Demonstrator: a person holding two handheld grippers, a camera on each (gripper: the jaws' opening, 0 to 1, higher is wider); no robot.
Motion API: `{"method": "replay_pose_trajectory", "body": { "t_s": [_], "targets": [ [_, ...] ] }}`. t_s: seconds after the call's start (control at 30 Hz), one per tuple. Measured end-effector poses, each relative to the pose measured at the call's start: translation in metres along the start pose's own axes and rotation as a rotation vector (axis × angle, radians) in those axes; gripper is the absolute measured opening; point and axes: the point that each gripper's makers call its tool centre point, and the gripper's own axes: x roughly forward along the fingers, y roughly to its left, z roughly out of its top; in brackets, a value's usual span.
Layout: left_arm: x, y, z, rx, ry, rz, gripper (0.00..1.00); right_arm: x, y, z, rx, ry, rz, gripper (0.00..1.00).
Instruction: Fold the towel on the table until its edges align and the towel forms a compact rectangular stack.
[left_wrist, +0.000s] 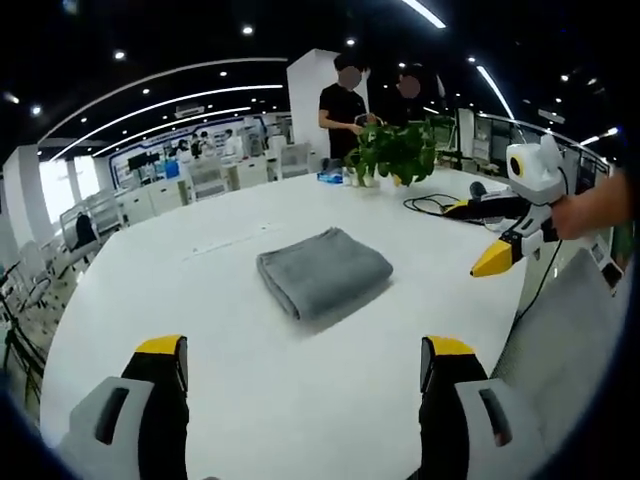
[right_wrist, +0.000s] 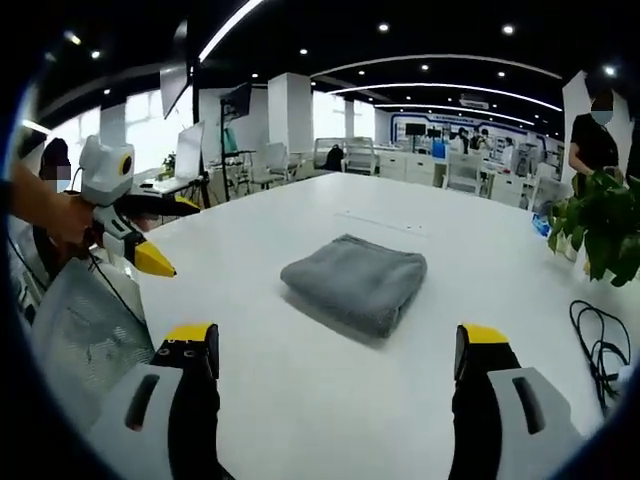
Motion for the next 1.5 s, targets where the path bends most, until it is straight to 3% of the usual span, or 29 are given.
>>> {"method": "replay_pose_trajectory", "body": {
  "t_s": [0.43, 0.67, 0.87, 1.17, 1.5],
  "targets": [
    [0.000, -0.011, -0.021, 0.036, 0.029, 0.004, 0.99, -0.008, 0.002, -0.012, -0.034, -0.006, -0.026, 0.99],
    [0.004, -0.013, -0.038, 0.030, 0.058, 0.013, 0.98, -0.007, 0.000, -0.022, 0.015, -0.003, -0.032, 0.99],
    [0.002, -0.012, -0.033, 0.043, 0.029, 0.010, 0.97, -0.007, 0.001, -0.019, 0.033, -0.025, -0.029, 0.99],
    [-0.001, 0.003, -0.034, -0.026, 0.010, 0.051, 0.97, -0.002, 0.002, -0.030, 0.029, 0.005, -0.017, 0.98],
    [0.000, 0.011, -0.039, -0.031, -0.011, 0.066, 0.95, -0.005, 0.005, -0.030, 0.021, 0.011, -0.016, 0.98]
  ]
}}
